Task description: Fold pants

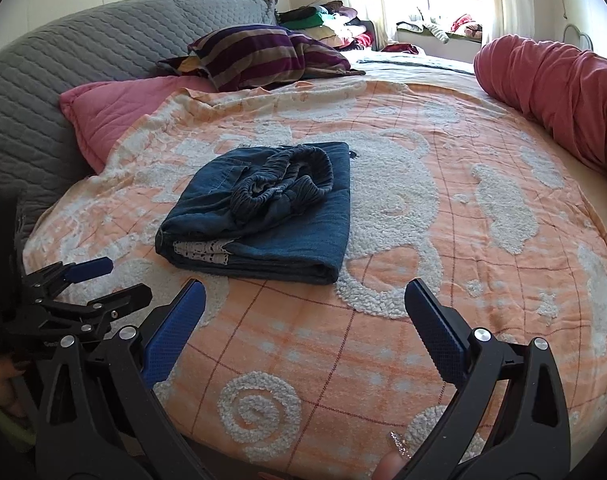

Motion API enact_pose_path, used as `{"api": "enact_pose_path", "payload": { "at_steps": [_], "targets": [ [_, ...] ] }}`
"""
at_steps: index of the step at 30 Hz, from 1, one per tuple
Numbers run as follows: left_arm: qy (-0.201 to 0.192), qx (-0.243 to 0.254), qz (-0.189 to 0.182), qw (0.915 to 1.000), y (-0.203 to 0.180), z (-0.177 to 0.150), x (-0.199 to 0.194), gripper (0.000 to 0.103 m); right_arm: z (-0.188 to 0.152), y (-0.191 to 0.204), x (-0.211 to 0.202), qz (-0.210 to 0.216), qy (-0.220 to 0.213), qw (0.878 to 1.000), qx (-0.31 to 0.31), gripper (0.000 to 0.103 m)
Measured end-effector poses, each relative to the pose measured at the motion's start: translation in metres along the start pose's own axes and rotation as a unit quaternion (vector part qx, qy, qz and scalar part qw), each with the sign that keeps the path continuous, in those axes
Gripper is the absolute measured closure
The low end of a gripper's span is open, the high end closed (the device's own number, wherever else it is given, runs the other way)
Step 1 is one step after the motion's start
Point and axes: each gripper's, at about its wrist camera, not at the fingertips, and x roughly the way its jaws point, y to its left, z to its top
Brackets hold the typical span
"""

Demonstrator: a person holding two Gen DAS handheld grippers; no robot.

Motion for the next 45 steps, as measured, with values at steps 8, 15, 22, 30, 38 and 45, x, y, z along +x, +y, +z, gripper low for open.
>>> {"api": "enact_pose_path", "payload": {
  "at_steps": [8,15,22,30,38,45],
  "targets": [
    [-0.001,-0.005,0.000,1.0000,0.0026,0.0018,-0.0026,0.004,0.0004,-0.0038,0.0013,0.003,0.000,1.000,0.006,0.009],
    [-0.003,-0.009,0.000,1.0000,0.0043,0.0028,-0.0038,0.004,-0.0006,-0.0011,0.0031,-0.001,0.007,1.000,0.000,0.009],
    [-0.002,-0.010,0.001,0.9999,0.0043,0.0027,-0.0038,0.004,-0.0007,-0.0013,0.0033,-0.002,0.007,1.000,0.001,0.009],
    [-0.006,-0.010,0.001,0.9999,0.0054,0.0032,-0.0048,0.004,-0.0014,-0.0014,0.0032,-0.005,0.008,1.000,0.000,0.009],
    [-0.004,-0.009,0.004,0.9999,0.0058,0.0032,-0.0054,0.004,-0.0019,-0.0015,0.0038,-0.009,0.008,1.000,-0.001,0.009],
    [-0.002,-0.010,0.007,0.9999,0.0055,0.0034,-0.0051,0.004,-0.0018,-0.0015,0.0039,-0.010,0.007,1.000,0.000,0.009]
  ]
}}
